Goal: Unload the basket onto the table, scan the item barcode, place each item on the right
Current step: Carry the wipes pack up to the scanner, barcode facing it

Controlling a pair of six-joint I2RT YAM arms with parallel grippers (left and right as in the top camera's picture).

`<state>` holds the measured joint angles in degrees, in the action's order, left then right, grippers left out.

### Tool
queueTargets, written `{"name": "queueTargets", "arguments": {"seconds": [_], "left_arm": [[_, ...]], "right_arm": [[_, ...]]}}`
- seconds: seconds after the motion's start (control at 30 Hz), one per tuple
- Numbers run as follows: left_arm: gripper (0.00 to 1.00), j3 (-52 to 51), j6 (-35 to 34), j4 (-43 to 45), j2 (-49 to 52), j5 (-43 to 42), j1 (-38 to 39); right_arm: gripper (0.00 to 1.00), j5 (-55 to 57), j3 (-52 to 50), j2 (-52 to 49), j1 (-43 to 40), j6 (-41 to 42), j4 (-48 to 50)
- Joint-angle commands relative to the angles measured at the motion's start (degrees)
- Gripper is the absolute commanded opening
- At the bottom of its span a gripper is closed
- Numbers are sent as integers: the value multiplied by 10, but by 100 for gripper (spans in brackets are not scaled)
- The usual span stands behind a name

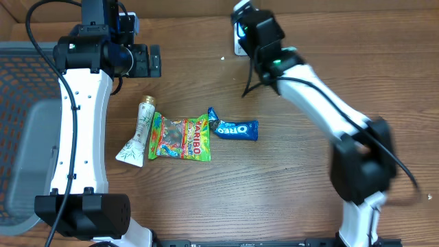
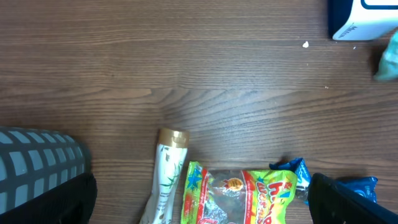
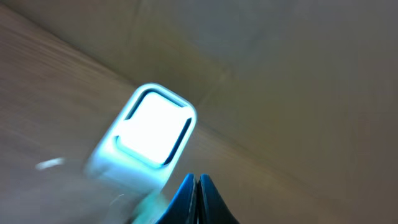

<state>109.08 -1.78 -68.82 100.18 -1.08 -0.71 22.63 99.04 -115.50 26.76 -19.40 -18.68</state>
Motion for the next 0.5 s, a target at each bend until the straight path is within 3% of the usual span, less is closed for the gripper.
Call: {"name": "queueTargets", "arguments": {"seconds": [0.0,0.1,0.2,0.27,0.33,0.37,0.47], "left_arm": [[100,-2,-10,0,-1,-4,4],[100,-2,-10,0,-1,-4,4],[100,-2,-10,0,-1,-4,4],[100,-2,-10,0,-1,-4,3],[100,-2,-10,0,-1,-4,4],[100,-2,-10,0,-1,-4,4],[100,-2,-10,0,-1,-4,4]], "right_arm": [[4,-85,12,92,-6,282,-89],[4,-112,12,135,-27,373,-216],[6,-144,12,145,-59,430,-275],[26,-181,9,134,-81,430,-274],[56,-196,8,115,-103,412,-261],[67,-209,8,101,-115,394,-249],[84,-285,8,56,-146,323,-196]]}}
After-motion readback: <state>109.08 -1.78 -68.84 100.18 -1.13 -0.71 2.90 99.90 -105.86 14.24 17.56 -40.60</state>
